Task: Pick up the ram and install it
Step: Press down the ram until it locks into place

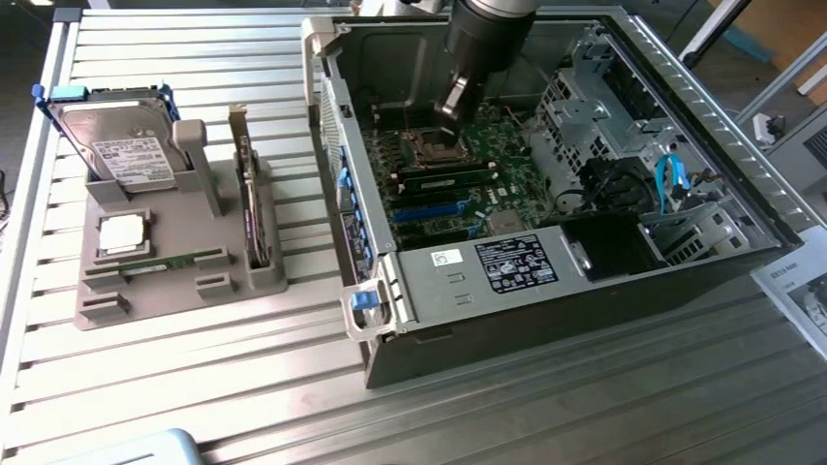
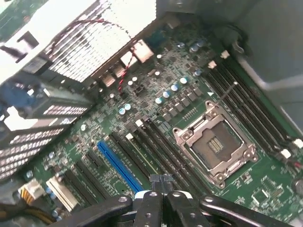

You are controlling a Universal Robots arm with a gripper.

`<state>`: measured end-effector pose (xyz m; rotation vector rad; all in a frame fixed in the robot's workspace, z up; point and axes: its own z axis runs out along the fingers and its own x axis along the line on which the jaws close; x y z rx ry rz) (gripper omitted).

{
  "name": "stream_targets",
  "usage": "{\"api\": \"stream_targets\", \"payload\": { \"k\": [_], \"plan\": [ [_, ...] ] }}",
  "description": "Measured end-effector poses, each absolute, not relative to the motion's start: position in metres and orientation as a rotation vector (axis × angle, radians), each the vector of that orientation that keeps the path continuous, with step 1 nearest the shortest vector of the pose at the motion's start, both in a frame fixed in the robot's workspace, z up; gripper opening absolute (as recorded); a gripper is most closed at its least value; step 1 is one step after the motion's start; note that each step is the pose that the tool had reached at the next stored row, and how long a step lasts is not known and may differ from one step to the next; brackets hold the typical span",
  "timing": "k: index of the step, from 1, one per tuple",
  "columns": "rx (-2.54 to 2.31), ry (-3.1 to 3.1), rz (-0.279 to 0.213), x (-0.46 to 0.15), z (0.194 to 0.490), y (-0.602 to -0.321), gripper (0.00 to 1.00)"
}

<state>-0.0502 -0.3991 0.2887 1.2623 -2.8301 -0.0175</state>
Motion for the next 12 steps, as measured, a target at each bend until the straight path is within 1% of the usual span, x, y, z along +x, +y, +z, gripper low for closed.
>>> {"api": "stream_targets", "payload": {
  "k": [12],
  "plan": [
    [0.844,-2.987,-0.039,-0.0514,0.2887,-0.3991,0.12]
  ]
}}
